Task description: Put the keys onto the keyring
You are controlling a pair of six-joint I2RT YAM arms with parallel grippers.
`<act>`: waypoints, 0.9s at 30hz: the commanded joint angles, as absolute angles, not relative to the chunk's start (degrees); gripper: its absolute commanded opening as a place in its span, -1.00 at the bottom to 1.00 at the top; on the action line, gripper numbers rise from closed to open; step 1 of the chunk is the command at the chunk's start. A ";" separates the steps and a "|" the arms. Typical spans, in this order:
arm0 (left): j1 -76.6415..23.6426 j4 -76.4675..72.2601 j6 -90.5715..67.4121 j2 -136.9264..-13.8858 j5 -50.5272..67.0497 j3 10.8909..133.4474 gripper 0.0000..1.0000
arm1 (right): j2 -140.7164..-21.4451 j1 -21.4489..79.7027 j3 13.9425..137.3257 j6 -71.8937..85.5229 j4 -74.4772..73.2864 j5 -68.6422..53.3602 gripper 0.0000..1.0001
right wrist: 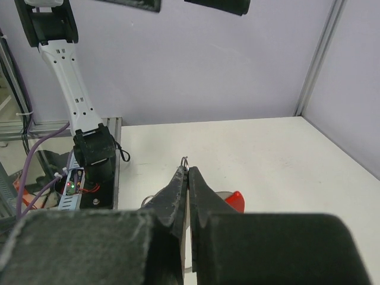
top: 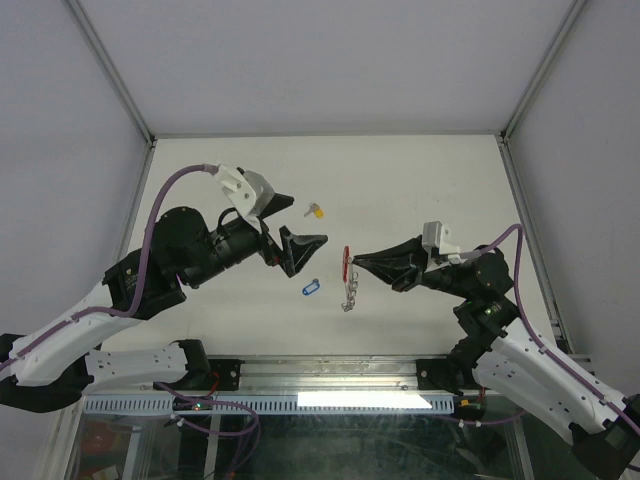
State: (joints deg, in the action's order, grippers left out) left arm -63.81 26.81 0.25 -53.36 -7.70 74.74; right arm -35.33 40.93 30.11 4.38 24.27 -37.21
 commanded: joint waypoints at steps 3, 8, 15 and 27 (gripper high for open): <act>-64.42 22.91 -14.61 -53.05 -26.86 79.11 0.98 | -33.71 41.22 29.96 5.83 24.71 -34.05 -1.00; -64.42 23.26 -22.69 -53.29 -29.03 82.77 0.98 | -32.12 41.22 28.99 5.36 21.73 -32.74 -1.00; -64.42 23.02 -37.10 -54.42 -36.78 84.20 0.98 | -30.55 41.22 28.29 5.79 18.52 -32.16 -1.00; -64.41 22.82 -40.89 -58.74 -35.77 87.71 0.98 | -29.22 41.22 27.65 5.91 16.94 -32.53 -1.00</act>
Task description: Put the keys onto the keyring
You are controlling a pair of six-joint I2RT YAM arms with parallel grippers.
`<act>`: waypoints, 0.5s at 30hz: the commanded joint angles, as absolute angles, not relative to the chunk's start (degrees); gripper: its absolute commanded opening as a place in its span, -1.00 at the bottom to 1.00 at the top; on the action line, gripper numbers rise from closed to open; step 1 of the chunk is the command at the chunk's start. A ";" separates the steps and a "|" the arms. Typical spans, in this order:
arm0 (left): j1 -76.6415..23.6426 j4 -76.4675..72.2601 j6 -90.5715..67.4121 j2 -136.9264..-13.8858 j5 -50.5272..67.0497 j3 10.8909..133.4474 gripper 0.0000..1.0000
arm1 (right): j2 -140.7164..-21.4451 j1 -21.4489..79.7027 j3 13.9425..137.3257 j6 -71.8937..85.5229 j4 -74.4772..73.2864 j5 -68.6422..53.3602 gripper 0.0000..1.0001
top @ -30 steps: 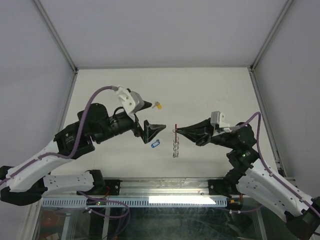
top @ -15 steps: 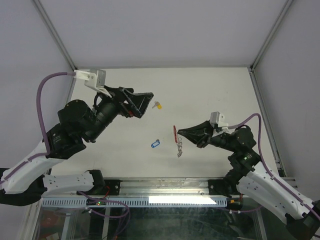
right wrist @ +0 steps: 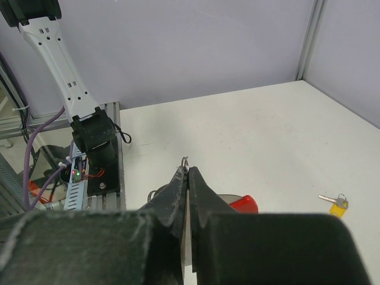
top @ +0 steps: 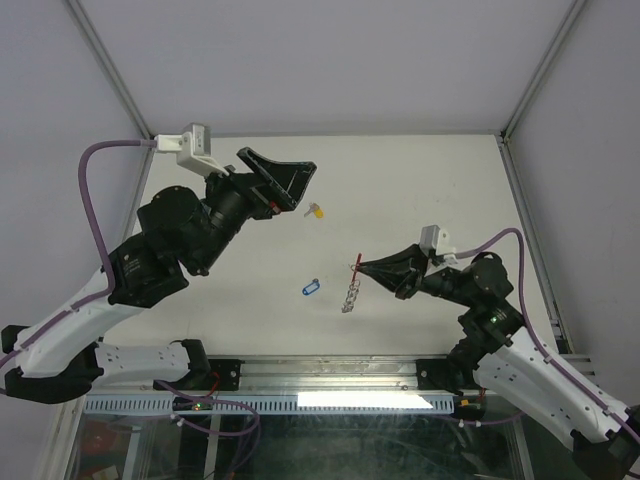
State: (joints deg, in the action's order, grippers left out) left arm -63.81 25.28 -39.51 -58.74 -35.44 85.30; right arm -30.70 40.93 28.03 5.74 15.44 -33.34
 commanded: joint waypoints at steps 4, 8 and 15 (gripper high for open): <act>-64.42 22.47 -39.91 -58.75 -36.71 88.15 0.98 | -28.21 41.22 26.78 2.88 16.90 -33.56 -1.00; -64.42 21.40 -38.50 -58.49 -36.70 87.54 0.98 | -27.67 41.22 25.94 -2.09 19.39 -34.76 -1.00; -64.42 19.83 -37.25 -59.40 -35.79 87.46 0.98 | -28.08 41.22 29.18 -15.01 12.86 -37.87 -1.00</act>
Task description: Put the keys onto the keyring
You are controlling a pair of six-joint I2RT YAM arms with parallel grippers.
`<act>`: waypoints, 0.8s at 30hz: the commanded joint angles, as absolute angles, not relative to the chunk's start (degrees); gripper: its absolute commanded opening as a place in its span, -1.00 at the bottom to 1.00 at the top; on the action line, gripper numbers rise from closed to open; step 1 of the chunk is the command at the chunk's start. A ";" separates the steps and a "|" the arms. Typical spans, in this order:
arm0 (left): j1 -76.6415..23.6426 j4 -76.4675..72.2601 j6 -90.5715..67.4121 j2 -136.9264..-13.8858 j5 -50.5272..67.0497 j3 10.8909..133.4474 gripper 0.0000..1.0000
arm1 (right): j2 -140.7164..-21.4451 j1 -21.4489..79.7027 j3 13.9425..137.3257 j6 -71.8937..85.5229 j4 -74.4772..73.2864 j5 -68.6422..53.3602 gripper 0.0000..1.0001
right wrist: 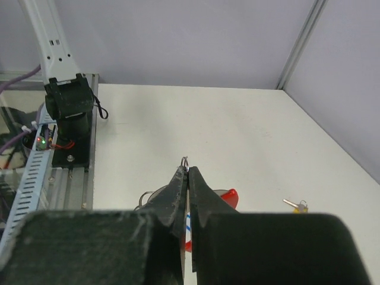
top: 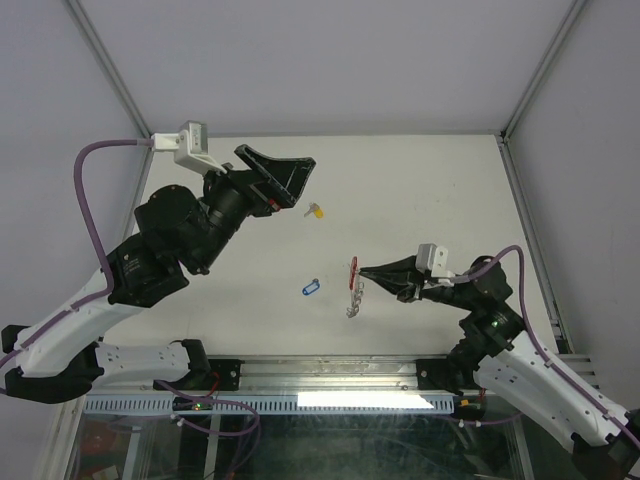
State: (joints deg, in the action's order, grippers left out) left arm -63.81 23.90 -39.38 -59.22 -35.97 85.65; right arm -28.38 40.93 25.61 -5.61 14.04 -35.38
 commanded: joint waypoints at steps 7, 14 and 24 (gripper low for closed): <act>-64.42 17.82 -34.59 -59.34 -36.48 86.77 0.98 | -24.94 41.22 28.09 -24.79 12.72 -41.28 -1.00; -64.42 16.90 -33.12 -59.43 -35.22 86.50 0.98 | -24.13 41.22 29.57 -27.59 10.40 -42.71 -1.00; -64.42 17.86 -28.52 -58.41 -35.78 83.78 0.98 | -24.69 41.22 30.69 -25.92 4.97 -39.48 -1.00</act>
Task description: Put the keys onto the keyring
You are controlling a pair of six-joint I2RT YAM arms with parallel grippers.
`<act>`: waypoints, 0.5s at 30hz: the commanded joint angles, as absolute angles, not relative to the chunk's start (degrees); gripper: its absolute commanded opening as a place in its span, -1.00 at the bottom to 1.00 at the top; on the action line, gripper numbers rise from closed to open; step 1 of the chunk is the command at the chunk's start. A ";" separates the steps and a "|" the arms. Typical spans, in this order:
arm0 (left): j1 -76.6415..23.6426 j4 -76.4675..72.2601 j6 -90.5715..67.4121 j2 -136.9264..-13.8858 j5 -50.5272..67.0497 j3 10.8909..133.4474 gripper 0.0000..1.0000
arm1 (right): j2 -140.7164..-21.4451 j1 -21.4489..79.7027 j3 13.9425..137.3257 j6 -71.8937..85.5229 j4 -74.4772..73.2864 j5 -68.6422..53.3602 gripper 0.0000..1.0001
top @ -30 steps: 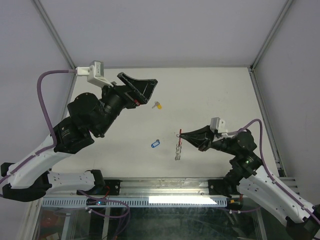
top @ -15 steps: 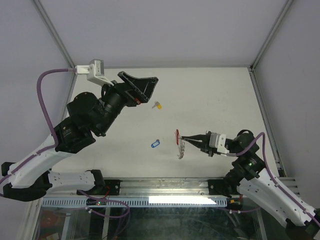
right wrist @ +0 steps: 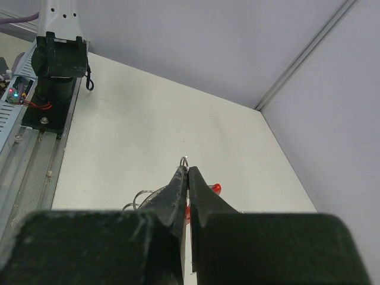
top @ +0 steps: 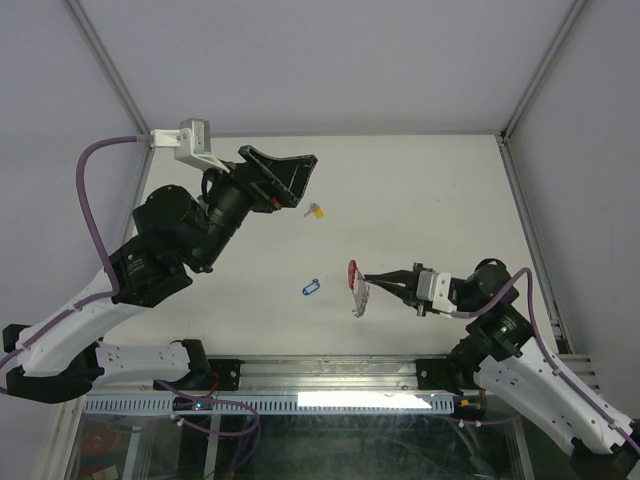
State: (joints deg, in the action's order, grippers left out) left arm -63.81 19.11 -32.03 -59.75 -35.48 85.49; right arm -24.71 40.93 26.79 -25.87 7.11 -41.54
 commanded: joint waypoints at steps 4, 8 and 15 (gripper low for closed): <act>-64.42 21.97 -27.32 -57.46 -36.59 79.58 0.98 | -26.41 41.22 34.91 -23.43 -2.58 -35.04 -1.00; -64.45 31.37 -30.77 -59.62 -38.57 78.64 0.98 | -28.08 41.22 38.12 -20.16 -8.39 -32.09 -1.00; -64.42 36.15 -38.00 -61.18 -38.30 71.31 0.98 | -26.08 41.22 37.68 -15.09 -9.44 -27.34 -1.00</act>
State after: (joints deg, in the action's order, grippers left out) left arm -63.81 32.58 -33.17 -61.21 -37.47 75.18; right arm -27.59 40.93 35.79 -19.40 -9.23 -32.18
